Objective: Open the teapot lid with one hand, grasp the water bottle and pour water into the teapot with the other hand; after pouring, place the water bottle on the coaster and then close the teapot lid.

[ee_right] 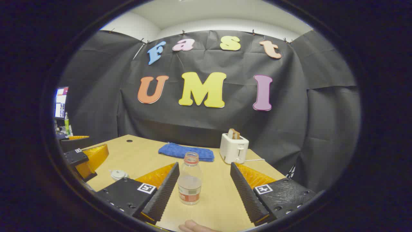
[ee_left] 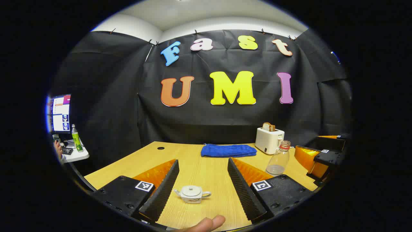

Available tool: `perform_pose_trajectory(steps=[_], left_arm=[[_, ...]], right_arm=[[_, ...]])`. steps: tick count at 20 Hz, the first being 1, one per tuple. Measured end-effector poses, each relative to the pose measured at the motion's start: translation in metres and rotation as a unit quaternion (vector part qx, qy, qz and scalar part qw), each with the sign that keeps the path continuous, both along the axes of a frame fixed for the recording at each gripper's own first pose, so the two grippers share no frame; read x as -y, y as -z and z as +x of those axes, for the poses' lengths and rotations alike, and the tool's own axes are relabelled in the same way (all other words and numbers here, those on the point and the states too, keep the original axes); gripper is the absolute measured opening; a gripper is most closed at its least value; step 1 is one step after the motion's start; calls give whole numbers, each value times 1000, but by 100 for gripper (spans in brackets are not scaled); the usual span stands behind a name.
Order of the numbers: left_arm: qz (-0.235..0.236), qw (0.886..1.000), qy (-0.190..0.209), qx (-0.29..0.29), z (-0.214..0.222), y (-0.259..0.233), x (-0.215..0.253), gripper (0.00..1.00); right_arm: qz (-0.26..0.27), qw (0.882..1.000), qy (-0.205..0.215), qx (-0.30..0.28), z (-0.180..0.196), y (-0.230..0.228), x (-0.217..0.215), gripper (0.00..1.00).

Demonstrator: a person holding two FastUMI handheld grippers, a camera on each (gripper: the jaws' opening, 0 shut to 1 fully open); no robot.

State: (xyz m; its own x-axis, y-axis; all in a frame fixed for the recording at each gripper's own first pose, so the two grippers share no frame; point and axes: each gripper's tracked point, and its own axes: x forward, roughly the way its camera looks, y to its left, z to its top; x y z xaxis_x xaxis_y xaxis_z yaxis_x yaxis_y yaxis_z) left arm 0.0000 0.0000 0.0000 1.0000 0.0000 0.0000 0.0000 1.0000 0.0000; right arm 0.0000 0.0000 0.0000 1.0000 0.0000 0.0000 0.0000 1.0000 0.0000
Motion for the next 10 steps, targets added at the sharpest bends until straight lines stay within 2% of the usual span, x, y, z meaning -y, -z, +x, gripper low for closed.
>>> perform_pose_trajectory(steps=[5, 6, 7, 10], left_arm=[[11, 1000, -5, -14, 5, 8, -9, 95], [15, 1000, -9, -20, 7, 11, -11, 95], [21, 999, -8, -25, 9, 13, -10, 95], [29, 999, 2, -28, 5, 15, -6, 95]], right_arm=[[-1, 1000, 10, 7, -6, 3, 20, 98], [1, 1000, 16, 4, -6, 3, 27, 95], [7, 1000, 17, 0, -5, 4, 31, 97], [14, 1000, 12, 13, -10, -5, 35, 95]])
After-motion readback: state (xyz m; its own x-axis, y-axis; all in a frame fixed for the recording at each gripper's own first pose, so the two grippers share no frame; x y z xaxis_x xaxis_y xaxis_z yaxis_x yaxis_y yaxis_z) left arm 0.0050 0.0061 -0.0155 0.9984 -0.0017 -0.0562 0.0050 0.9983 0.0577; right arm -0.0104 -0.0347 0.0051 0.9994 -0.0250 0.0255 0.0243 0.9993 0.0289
